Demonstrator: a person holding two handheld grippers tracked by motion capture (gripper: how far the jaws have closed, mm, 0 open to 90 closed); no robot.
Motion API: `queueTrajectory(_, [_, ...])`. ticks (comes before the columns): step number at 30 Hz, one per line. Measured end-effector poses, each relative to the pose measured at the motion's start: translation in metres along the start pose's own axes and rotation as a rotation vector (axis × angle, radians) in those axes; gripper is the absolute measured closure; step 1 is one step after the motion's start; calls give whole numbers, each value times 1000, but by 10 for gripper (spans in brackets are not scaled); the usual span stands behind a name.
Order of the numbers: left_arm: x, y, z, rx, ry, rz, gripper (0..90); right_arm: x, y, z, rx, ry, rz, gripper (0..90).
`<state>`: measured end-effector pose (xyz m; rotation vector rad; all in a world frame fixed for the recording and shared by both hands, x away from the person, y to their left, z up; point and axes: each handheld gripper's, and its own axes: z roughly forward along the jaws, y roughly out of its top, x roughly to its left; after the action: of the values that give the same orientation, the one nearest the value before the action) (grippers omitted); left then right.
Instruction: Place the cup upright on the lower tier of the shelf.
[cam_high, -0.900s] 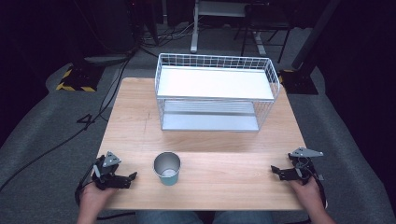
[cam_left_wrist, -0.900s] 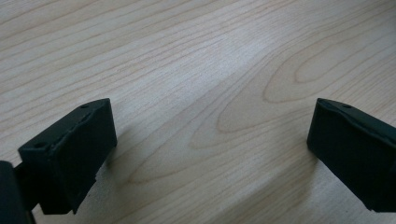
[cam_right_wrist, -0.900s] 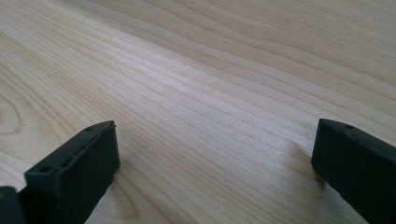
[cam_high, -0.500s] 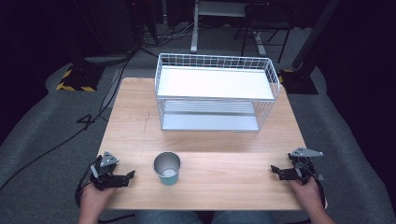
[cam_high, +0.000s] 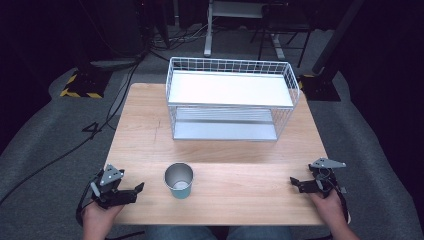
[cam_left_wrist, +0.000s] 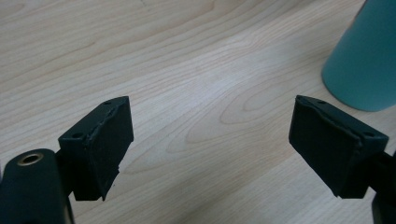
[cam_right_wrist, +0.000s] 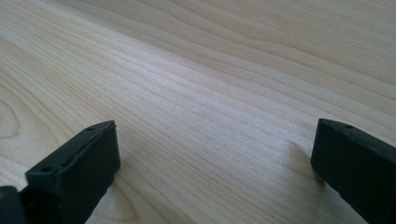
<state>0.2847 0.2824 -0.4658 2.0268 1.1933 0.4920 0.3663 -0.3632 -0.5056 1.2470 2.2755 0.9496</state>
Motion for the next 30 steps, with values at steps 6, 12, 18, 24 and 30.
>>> queueTrajectory(6, [-14, -1, -5, -9, -18, 20, 150, 0, 0, 0, 0, -1, 1, 16])
queueTrajectory(12, [-31, 2, -17, -84, -67, 4, 149, 0, 0, 0, 0, -2, 1, 16])
queueTrajectory(18, [-50, 4, -19, -126, -127, 35, 154, 0, 0, 0, 0, -2, 2, 16])
queueTrajectory(24, [-62, 8, -15, -142, -168, 47, 153, 0, 0, 0, 0, -2, 2, 16])
queueTrajectory(30, [-72, 8, -6, -156, -199, 57, 146, 0, 0, 0, 0, -2, 1, 16])
